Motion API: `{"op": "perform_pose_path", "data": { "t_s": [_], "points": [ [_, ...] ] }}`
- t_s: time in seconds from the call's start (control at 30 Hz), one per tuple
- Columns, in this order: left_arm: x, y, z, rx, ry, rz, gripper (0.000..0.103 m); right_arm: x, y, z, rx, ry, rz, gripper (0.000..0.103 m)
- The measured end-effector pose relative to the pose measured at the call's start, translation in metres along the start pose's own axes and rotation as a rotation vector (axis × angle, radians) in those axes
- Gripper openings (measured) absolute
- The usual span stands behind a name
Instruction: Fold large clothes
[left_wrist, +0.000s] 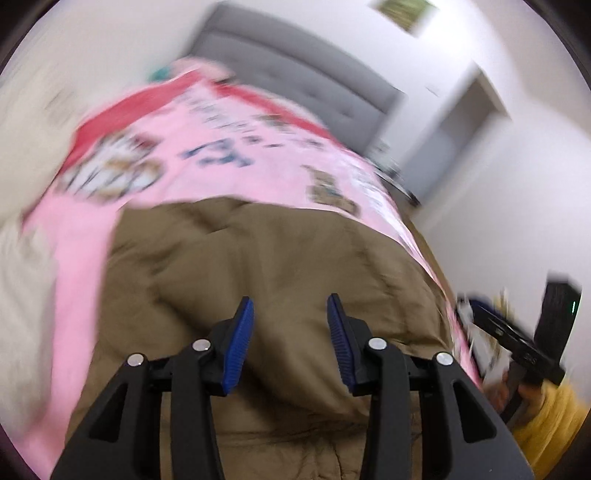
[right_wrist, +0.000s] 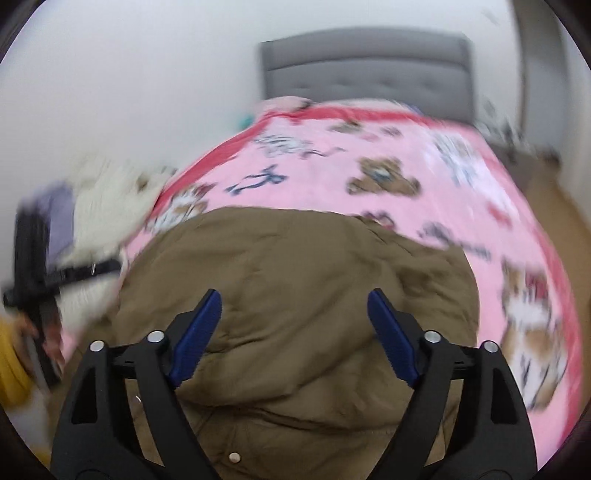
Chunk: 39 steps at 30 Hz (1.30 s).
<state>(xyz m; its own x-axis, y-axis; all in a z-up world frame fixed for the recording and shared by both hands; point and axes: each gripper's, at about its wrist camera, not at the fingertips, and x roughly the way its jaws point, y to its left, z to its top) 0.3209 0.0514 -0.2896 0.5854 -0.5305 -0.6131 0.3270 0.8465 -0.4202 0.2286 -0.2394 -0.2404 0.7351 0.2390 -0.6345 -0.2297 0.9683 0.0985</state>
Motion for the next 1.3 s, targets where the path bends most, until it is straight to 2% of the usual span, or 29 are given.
{"op": "perform_pose_path", "data": {
  "t_s": [0.07,0.13,0.2,0.3,0.4,0.5,0.7,0.8,0.87,0.97,1.0,1.1,1.17,1.23,1.3],
  "points": [
    [0.01,-0.026,0.0,0.145,0.019,-0.03,0.047,0.01,0.021,0.0,-0.13,0.002,-0.03,0.082],
    [0.022,-0.038,-0.003,0.225,0.059,-0.026,0.05,0.026,0.034,-0.005,-0.242,0.041,-0.021,0.086],
    [0.037,-0.035,-0.012,0.266,0.125,-0.011,0.05,0.039,0.035,-0.015,-0.297,0.092,-0.028,0.088],
    [0.046,-0.023,-0.027,0.293,0.179,-0.011,0.05,0.057,0.024,-0.035,-0.292,0.184,-0.004,0.088],
    [0.047,-0.024,-0.037,0.354,0.19,-0.001,0.05,0.06,0.012,-0.047,-0.254,0.208,0.028,0.088],
    [0.053,-0.021,-0.047,0.403,0.218,0.008,0.05,0.064,0.016,-0.059,-0.311,0.232,0.012,0.089],
    [0.062,-0.016,-0.061,0.448,0.255,0.014,0.05,0.077,0.012,-0.076,-0.287,0.301,0.002,0.091],
    [0.061,-0.015,-0.061,0.444,0.264,0.022,0.05,0.076,0.015,-0.073,-0.284,0.322,-0.011,0.092],
    [0.052,-0.02,-0.054,0.452,0.269,0.031,0.05,0.069,0.018,-0.065,-0.277,0.314,-0.014,0.091],
    [0.032,-0.03,-0.039,0.474,0.243,0.017,0.051,0.039,0.019,-0.049,-0.271,0.242,-0.006,0.089],
    [0.02,-0.033,-0.031,0.482,0.204,-0.001,0.054,0.024,0.02,-0.042,-0.28,0.201,-0.011,0.09],
    [-0.008,-0.042,-0.004,0.502,0.078,-0.042,0.075,-0.003,0.017,-0.016,-0.271,0.105,-0.027,0.092],
    [-0.012,-0.05,0.013,0.537,0.035,-0.045,0.077,-0.011,0.013,0.004,-0.248,0.051,-0.012,0.095],
    [0.001,-0.058,0.034,0.546,0.04,-0.084,0.079,-0.005,0.01,0.026,-0.25,0.0,-0.015,0.095],
    [0.029,-0.063,0.043,0.561,0.094,-0.09,0.079,0.02,0.007,0.041,-0.254,0.026,0.001,0.094]
  ]
}}
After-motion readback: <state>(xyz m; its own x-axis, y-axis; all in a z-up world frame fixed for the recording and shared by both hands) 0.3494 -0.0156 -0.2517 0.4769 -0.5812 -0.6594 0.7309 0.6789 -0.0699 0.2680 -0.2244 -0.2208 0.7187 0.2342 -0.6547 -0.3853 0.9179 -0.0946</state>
